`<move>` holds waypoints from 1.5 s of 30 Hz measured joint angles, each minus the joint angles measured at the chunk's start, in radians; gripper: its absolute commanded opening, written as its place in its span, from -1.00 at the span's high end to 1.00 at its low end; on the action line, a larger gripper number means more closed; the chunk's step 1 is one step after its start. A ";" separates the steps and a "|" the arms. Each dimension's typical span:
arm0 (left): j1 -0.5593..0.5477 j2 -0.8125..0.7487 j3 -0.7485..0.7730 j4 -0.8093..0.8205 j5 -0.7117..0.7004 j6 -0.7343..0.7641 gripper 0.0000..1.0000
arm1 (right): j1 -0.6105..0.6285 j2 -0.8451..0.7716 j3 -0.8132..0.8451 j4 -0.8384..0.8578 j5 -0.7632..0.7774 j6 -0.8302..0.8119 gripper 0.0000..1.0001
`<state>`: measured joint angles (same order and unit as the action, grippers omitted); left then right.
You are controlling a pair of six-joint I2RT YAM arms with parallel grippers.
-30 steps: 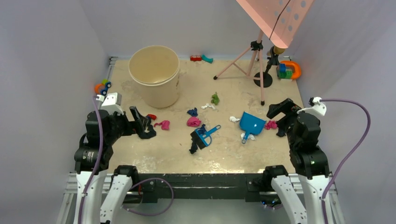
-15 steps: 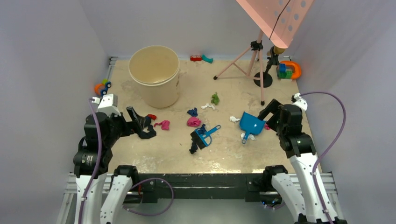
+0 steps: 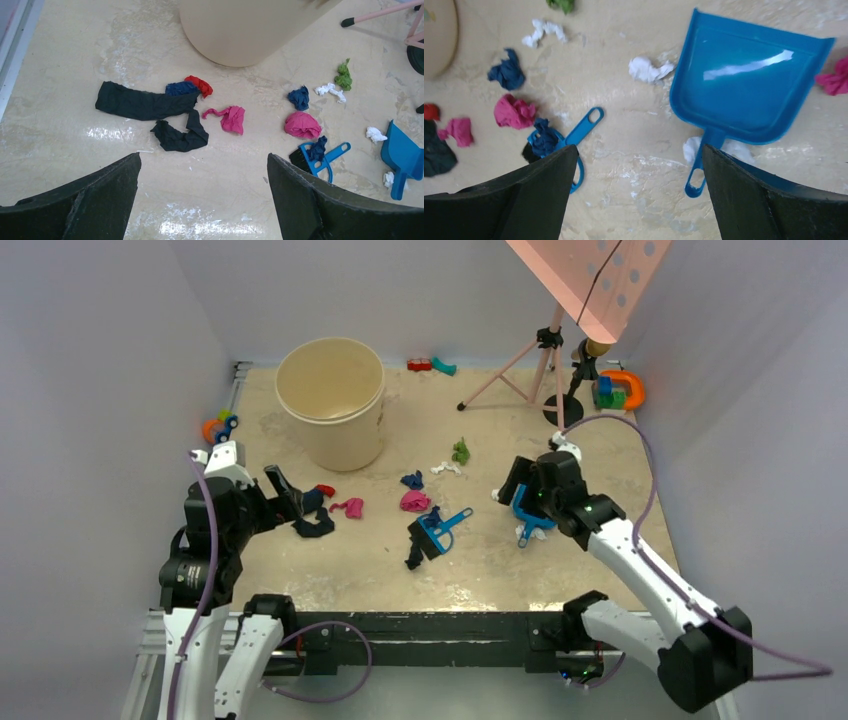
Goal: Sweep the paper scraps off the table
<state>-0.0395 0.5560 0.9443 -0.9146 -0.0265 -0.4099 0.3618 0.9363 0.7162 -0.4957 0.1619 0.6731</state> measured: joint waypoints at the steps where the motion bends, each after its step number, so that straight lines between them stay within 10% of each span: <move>1: 0.000 0.000 0.000 0.000 0.001 0.000 -1.00 | 0.033 0.040 0.008 0.002 0.001 0.000 -0.98; 27: 0.000 0.001 -0.010 0.008 0.060 0.000 -0.99 | 0.170 0.333 0.085 -0.190 0.251 0.349 -0.66; 45: 0.000 0.003 -0.023 0.009 0.089 -0.002 -0.98 | 0.309 0.531 0.226 -0.146 0.279 0.167 -0.76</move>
<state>-0.0395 0.5587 0.9211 -0.9054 0.0620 -0.4114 0.6704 1.4677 0.9421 -0.6418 0.4408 0.8406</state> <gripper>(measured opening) 0.993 0.877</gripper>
